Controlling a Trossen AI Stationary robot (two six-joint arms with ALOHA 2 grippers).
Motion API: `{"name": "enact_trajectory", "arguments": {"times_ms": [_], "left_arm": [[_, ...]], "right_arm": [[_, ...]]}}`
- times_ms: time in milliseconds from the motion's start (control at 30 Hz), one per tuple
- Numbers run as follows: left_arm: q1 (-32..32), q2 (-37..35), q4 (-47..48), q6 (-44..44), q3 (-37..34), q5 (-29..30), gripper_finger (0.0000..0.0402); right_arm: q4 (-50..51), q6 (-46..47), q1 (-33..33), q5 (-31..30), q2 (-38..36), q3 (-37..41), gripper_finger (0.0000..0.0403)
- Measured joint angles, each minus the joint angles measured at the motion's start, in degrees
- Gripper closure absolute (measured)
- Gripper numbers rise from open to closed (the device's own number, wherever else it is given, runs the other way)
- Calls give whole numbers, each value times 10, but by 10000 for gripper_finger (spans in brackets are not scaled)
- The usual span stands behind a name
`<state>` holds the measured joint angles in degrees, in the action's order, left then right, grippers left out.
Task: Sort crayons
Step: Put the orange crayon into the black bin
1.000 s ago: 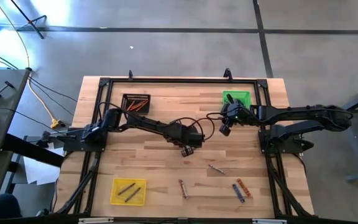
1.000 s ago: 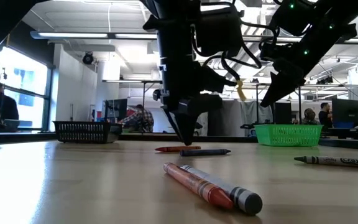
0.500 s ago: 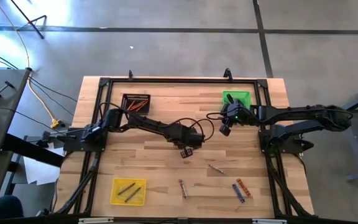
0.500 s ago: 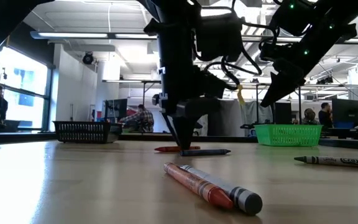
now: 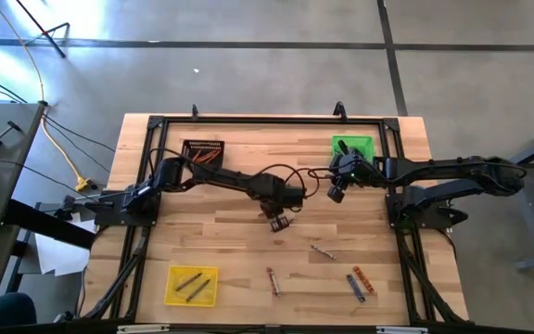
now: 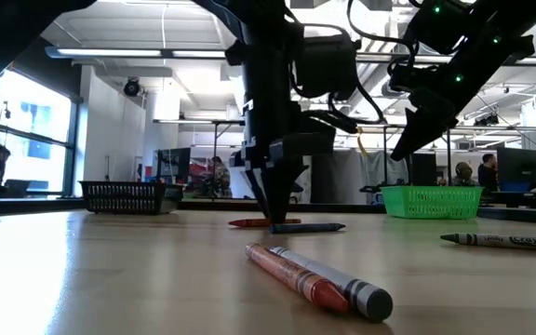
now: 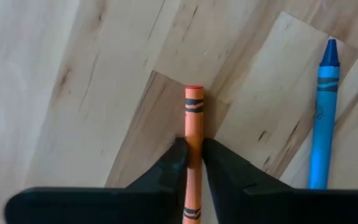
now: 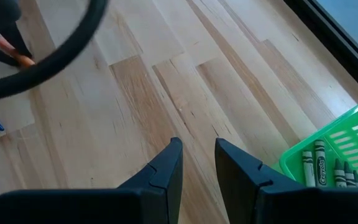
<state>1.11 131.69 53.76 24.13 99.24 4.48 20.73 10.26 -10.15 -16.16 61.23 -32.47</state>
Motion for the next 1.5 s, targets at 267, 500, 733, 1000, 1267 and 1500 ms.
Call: {"name": "enact_trajectory", "arguments": {"times_ms": [267, 500, 733, 1000, 1267, 1500], "left_arm": [[-22, 0, 4, -7, 0, -30, 396], [-22, 0, 5, -14, 0, -26, 399], [-22, -20, 10, -18, -4, -18, 401], [-22, -70, 83, -4, -5, 50, 402], [-30, -115, 221, 22, -4, 137, 401], [-68, -170, 322, 47, -4, 201, 401]], "right_arm": [[0, 2, 0, 0, 0, 0, 315], [0, 2, 0, 0, 0, 0, 315], [0, 2, 0, 0, 0, 0, 315], [2, 2, 0, 0, 0, 0, 315], [5, 2, 0, 0, 0, 0, 315], [11, 2, 0, 0, 0, 0, 315]]}}
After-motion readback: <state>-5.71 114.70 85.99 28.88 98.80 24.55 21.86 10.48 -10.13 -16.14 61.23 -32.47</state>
